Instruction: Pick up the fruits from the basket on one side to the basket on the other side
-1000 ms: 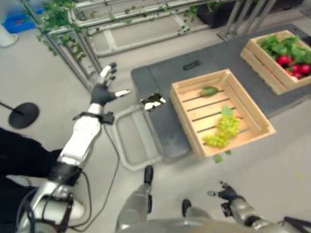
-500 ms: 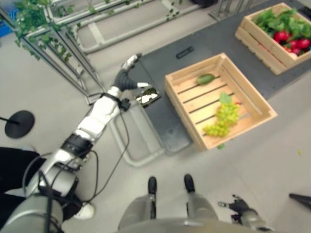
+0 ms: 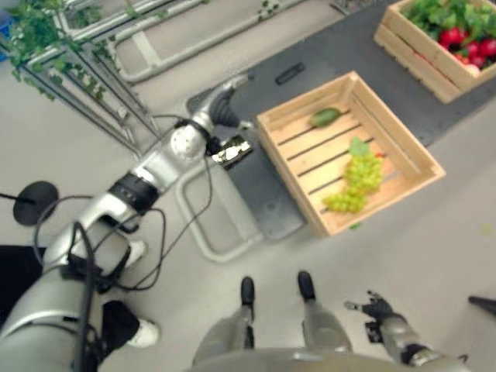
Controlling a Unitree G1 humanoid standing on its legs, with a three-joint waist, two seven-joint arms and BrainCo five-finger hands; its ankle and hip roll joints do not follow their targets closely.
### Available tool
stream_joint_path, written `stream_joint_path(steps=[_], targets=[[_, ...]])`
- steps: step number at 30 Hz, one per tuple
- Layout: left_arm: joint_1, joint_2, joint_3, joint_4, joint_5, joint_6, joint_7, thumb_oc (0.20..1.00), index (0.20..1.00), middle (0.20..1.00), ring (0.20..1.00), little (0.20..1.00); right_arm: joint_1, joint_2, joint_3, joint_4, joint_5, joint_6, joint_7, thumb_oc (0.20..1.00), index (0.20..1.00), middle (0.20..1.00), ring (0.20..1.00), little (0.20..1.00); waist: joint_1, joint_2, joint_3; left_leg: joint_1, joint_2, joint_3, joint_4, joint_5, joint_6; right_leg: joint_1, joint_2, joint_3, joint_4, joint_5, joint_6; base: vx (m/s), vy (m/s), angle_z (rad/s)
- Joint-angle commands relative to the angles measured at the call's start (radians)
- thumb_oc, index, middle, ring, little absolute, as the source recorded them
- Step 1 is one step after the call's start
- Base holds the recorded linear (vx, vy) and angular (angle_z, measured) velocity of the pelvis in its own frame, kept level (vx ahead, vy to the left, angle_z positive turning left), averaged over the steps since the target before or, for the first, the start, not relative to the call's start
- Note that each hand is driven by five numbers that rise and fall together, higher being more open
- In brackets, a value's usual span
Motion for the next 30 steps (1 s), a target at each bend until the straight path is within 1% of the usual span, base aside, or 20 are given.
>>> stream_joint_path(steps=[1,2,3,4,8,13,14,16,19,20,21,24,26,27,28,30], targets=[[-0.142,-0.014,0.014,0.059,0.091,-0.021,0.034,1.0,1.0,1.0,1.0,1.0,0.024,-0.062,-0.006,-0.026,0.026,-0.024,-0.029,1.0,1.0,1.0,1.0,1.0,-0.01,0.04,-0.028,-0.08,0.018,-0.007,0.075,-0.047,-0.062,-0.066,0.009,0.032,0.009,-0.04,0.05,-0.02,0.044,-0.08],[-0.145,-0.016,0.009,0.05,0.103,-0.024,0.038,1.0,1.0,1.0,1.0,1.0,0.025,-0.065,-0.013,-0.028,0.029,-0.026,-0.033,1.0,1.0,1.0,1.0,1.0,-0.014,0.049,-0.024,-0.081,0.015,-0.004,0.074,-0.047,-0.061,-0.069,0.009,0.04,0.008,-0.04,0.051,-0.02,0.069,-0.16],[-0.153,-0.026,-0.003,0.048,0.131,-0.024,0.041,1.0,1.0,1.0,1.0,1.0,0.032,-0.072,-0.021,-0.031,0.03,-0.028,-0.038,1.0,1.0,1.0,1.0,1.0,-0.026,0.065,-0.021,-0.079,0.013,0.005,0.071,-0.047,-0.059,-0.072,0.009,0.048,0.008,-0.039,0.051,-0.01,0.055,-0.2],[-0.153,-0.027,-0.003,0.049,0.131,-0.024,0.041,1.0,1.0,1.0,1.0,1.0,0.033,-0.072,-0.022,-0.031,0.03,-0.028,-0.038,1.0,1.0,1.0,1.0,1.0,-0.025,0.065,-0.021,-0.078,0.013,0.005,0.071,-0.047,-0.059,-0.072,0.009,0.048,0.008,-0.039,0.051,0.0,0.051,-0.18],[-0.172,-0.034,-0.028,0.036,0.205,-0.025,0.055,1.0,1.0,1.0,1.0,1.0,0.038,-0.089,-0.04,-0.022,0.028,-0.03,-0.05,1.0,1.0,1.0,1.0,1.0,-0.04,0.099,-0.012,-0.075,0.007,0.016,0.07,-0.052,-0.055,-0.076,0.006,0.064,0.006,-0.039,0.055,0.0,0.045,-0.2],[-0.199,-0.03,-0.078,0.039,0.354,-0.022,0.087,1.0,1.0,1.0,1.0,1.0,0.021,-0.128,-0.059,-0.03,0.023,-0.04,-0.069,1.0,1.0,1.0,1.0,1.0,-0.063,0.135,0.003,-0.066,-0.001,0.036,0.074,-0.065,-0.05,-0.081,0.004,0.093,0.007,-0.037,0.058,0.0,0.055,-0.22],[-0.199,-0.035,-0.081,0.042,0.364,-0.023,0.086,1.0,1.0,1.0,1.0,1.0,0.012,-0.138,-0.062,-0.026,0.022,-0.04,-0.072,1.0,1.0,1.0,1.0,1.0,-0.065,0.143,0.006,-0.064,-0.003,0.041,0.077,-0.069,-0.049,-0.081,0.003,0.098,0.007,-0.036,0.058,0.01,0.061,-0.24],[-0.213,-0.035,-0.103,0.042,0.42,-0.023,0.097,1.0,1.0,1.0,1.0,1.0,-0.001,-0.151,-0.06,-0.029,0.017,-0.043,-0.078,1.0,1.0,1.0,1.0,1.0,-0.076,0.155,0.014,-0.061,-0.008,0.053,0.088,-0.081,-0.046,-0.084,0.003,0.113,0.008,-0.035,0.06,0.01,0.065,-0.3],[-0.225,-0.048,-0.127,0.056,0.47,-0.025,0.103,1.0,1.0,1.0,1.0,1.0,-0.008,-0.167,-0.068,-0.025,0.02,-0.046,-0.088,1.0,1.0,1.0,1.0,1.0,-0.093,0.169,0.024,-0.062,-0.015,0.07,0.109,-0.096,-0.042,-0.088,0.004,0.141,0.009,-0.031,0.06,0.0,0.042,-0.3],[-0.225,-0.048,-0.127,0.056,0.47,-0.025,0.104,1.0,1.0,1.0,1.0,1.0,-0.008,-0.167,-0.068,-0.025,0.02,-0.046,-0.088,1.0,1.0,1.0,1.0,1.0,-0.093,0.169,0.024,-0.062,-0.015,0.07,0.109,-0.096,-0.042,-0.088,0.004,0.142,0.01,-0.031,0.06,0.0,0.053,-0.3],[-0.236,-0.063,-0.144,0.058,0.505,-0.024,0.104,1.0,1.0,1.0,1.0,1.0,-0.009,-0.172,-0.075,-0.03,0.023,-0.05,-0.094,1.0,1.0,1.0,1.0,1.0,-0.111,0.177,0.031,-0.063,-0.018,0.087,0.121,-0.108,-0.039,-0.092,0.004,0.161,0.01,-0.029,0.061,0.01,0.051,-0.3],[-0.256,-0.1,-0.171,0.079,0.542,-0.025,0.101,1.0,1.0,1.0,1.0,1.0,-0.008,-0.176,-0.087,-0.035,0.029,-0.053,-0.106,1.0,1.0,1.0,1.0,1.0,-0.139,0.192,0.037,-0.065,-0.021,0.111,0.137,-0.124,-0.034,-0.103,0.003,0.19,0.012,-0.023,0.065,0.04,0.075,-0.34],[-0.264,-0.11,-0.176,0.084,0.546,-0.028,0.102,1.0,1.0,1.0,1.0,1.0,-0.007,-0.177,-0.091,-0.035,0.031,-0.054,-0.109,1.0,1.0,1.0,1.0,1.0,-0.144,0.198,0.039,-0.066,-0.021,0.12,0.145,-0.132,-0.032,-0.107,0.003,0.204,0.014,-0.021,0.066,0.04,0.08,-0.51],[-0.272,-0.137,-0.193,0.11,0.578,-0.027,0.103,1.0,1.0,1.0,1.0,1.0,0.007,-0.175,-0.105,-0.04,0.039,-0.062,-0.118,1.0,1.0,1.0,1.0,1.0,-0.177,0.21,0.046,-0.068,-0.024,0.145,0.158,-0.146,-0.027,-0.117,0.003,0.234,0.017,-0.016,0.069,0.05,0.083,-0.48],[-0.272,-0.14,-0.194,0.112,0.578,-0.028,0.104,1.0,1.0,1.0,1.0,1.0,0.009,-0.175,-0.106,-0.041,0.038,-0.061,-0.119,1.0,1.0,1.0,1.0,1.0,-0.174,0.21,0.046,-0.068,-0.023,0.147,0.159,-0.148,-0.027,-0.117,0.003,0.236,0.017,-0.016,0.07,0.06,0.1,-0.55],[-0.273,-0.168,-0.213,0.135,0.598,-0.029,0.097,1.0,1.0,1.0,1.0,1.0,0.016,-0.175,-0.117,-0.031,0.046,-0.062,-0.128,1.0,1.0,1.0,1.0,1.0,-0.192,0.219,0.051,-0.071,-0.025,0.164,0.167,-0.154,-0.025,-0.124,0.002,0.25,0.017,-0.013,0.073,0.03,0.042,-0.57]])
